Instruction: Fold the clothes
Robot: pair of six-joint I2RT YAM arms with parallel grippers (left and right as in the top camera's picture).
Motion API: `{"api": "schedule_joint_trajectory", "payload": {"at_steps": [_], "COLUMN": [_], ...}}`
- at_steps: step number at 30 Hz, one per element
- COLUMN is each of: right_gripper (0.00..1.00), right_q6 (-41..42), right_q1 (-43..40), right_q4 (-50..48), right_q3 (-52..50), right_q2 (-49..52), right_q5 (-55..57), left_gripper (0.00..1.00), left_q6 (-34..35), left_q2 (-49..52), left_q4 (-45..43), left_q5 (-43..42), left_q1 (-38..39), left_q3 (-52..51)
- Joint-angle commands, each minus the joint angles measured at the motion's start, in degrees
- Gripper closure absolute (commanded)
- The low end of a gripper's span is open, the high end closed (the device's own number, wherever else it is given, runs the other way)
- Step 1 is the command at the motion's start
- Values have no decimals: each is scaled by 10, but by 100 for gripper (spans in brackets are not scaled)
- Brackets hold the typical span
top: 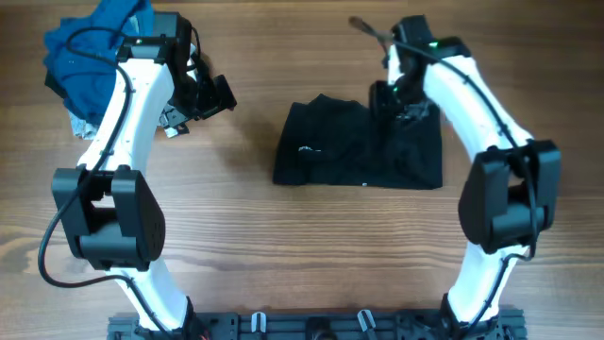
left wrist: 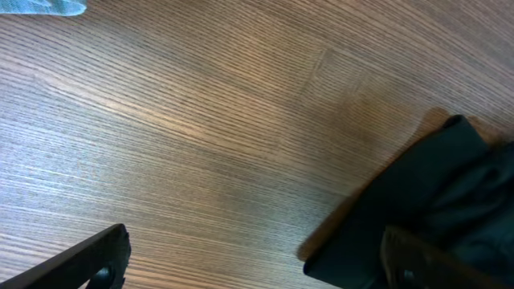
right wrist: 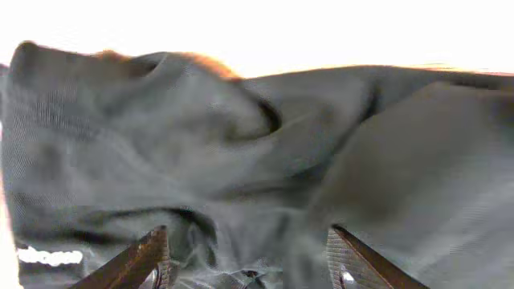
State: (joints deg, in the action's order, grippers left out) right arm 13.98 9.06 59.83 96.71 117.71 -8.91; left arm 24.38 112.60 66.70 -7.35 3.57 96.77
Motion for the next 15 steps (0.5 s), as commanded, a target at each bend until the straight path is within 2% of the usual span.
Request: {"api": "schedule_joint_trajectory", "payload": {"at_steps": [1,7,10,11,12,13,15], "right_gripper": [38,40,46,57,74,83,95], "right_q6": [24,20,24,26,31,44,62], "right_q1": [-72,-136,-145,-145,-145,-145,-145], "right_q4": [-16,-48,-54,-54,-53,-50,-50], "right_q3": [12,12,10,7,1,-4,-17], "right_q2": [-30,-30,-28,-28,-28,-28,-28], "right_q5": [-81,-135,-150,-146,-135,-120,-102], "left_gripper": [0,0,0,0,0,0,0], "left_q6": [1,1,1,1,1,1,1], "left_q2": [-1,-1,-1,-1,-1,-1,-1], "left_q4": [0,0,0,0,0,0,2], "left_q5": [-5,-5,-5,-5,-5,-5,-5], "left_q1": [-4,-4,-4,-4,-4,-4,-4], "left_q3": [6,6,6,6,6,6,6]}}
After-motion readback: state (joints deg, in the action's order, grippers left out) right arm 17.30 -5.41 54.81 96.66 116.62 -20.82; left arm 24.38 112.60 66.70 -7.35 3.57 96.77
